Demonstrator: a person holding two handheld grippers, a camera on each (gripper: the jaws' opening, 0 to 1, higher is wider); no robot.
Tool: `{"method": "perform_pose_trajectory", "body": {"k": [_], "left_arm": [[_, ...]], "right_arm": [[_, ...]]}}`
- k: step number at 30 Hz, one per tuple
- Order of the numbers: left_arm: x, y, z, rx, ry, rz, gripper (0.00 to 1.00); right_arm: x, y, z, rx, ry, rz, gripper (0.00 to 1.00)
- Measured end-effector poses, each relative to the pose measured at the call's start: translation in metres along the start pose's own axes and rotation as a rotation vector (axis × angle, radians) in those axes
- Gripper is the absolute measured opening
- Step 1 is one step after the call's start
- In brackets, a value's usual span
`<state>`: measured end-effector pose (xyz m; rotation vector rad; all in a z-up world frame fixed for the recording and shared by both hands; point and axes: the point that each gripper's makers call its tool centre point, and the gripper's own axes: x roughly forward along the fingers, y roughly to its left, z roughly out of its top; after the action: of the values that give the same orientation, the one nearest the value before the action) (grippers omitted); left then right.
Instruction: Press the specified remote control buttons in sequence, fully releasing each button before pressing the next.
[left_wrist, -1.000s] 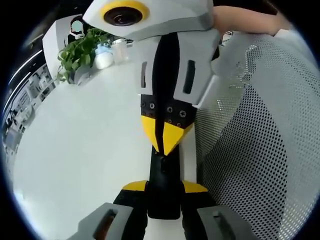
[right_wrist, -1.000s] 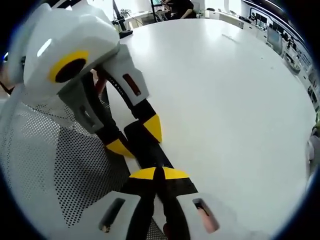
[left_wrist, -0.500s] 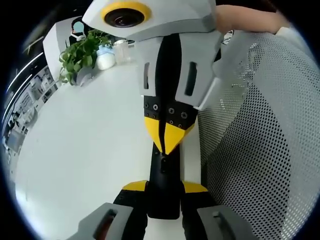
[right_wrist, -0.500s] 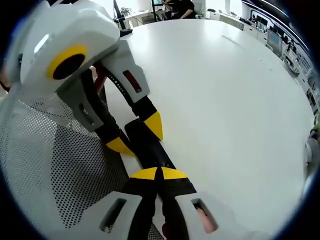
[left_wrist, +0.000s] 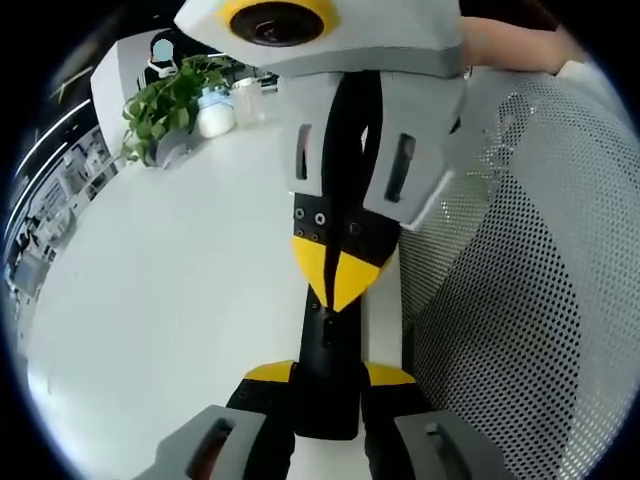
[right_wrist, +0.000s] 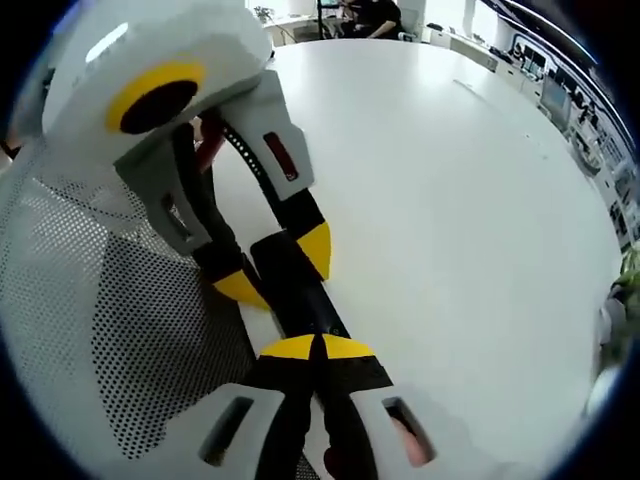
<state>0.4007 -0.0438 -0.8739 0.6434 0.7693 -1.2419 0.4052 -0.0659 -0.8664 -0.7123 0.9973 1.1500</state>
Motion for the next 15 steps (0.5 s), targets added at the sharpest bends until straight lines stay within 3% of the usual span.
{"method": "perform_pose_trajectory", "body": {"k": [15], "left_arm": [[0.0002, 0.0003, 0.0, -0.017, -0.011, -0.001, 0.25]], "right_arm": [[-0.0007, -0.0019, -0.0003, 0.061, -0.014, 0.029, 0.0]]}}
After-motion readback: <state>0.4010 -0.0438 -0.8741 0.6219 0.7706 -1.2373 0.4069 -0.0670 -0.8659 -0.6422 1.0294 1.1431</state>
